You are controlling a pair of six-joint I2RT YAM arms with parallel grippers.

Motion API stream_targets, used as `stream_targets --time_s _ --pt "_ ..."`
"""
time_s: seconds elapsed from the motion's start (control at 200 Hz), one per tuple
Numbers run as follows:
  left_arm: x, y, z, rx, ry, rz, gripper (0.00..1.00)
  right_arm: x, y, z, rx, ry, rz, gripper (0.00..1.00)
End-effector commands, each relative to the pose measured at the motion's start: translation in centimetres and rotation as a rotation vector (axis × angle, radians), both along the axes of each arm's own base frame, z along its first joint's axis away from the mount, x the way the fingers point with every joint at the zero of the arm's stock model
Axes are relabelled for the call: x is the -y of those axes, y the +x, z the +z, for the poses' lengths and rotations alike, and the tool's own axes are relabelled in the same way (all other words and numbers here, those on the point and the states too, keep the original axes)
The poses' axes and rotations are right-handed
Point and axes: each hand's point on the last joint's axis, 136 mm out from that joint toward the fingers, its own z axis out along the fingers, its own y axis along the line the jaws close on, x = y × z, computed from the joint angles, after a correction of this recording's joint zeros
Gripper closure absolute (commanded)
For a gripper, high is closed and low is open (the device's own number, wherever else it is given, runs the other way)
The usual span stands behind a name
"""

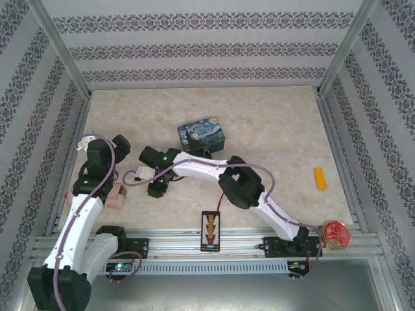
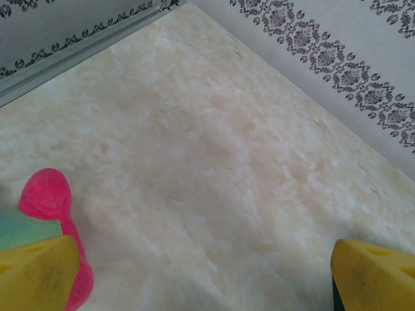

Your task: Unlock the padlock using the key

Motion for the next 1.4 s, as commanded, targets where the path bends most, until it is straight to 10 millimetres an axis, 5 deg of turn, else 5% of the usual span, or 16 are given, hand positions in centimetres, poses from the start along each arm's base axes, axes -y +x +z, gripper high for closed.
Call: stream_targets --time_s 0.0,0.44,0.57,0.884,1.059,1.394 --pt "-0.5 -0.1 -0.1 -0.008 0.006 0.014 0.01 1.0 -0.6 -1.5 -0.029 -0.042 0.01 0.68" --pt "-0.4 -0.1 0.0 -0.009 0.0 0.012 0.01 1.9 -0.1 -1.5 -0.042 -0.041 -0.023 0.75" --pt "-0.3 -0.1 -0.1 -0.012 -0.004 0.011 0.01 2.2 -0.3 -1.1 -0.067 -0.026 -0.03 0.67" --pt "-0.3 -0.1 -0.2 -0.01 -0.005 0.012 0.01 3.5 -0.2 -1.7 -0.062 -0.048 -0.052 0.66" --pt "-0.3 -0.1 -0.3 -0.012 -0.005 0.012 0.01 3.6 0.0 -1.8 -0.061 -0.05 -0.063 0.72" --pt "-0.2 0.0 0.2 -0.004 0.005 -0.007 0.01 3.9 0.4 -0.6 -0.076 -0.018 -0.088 0.99"
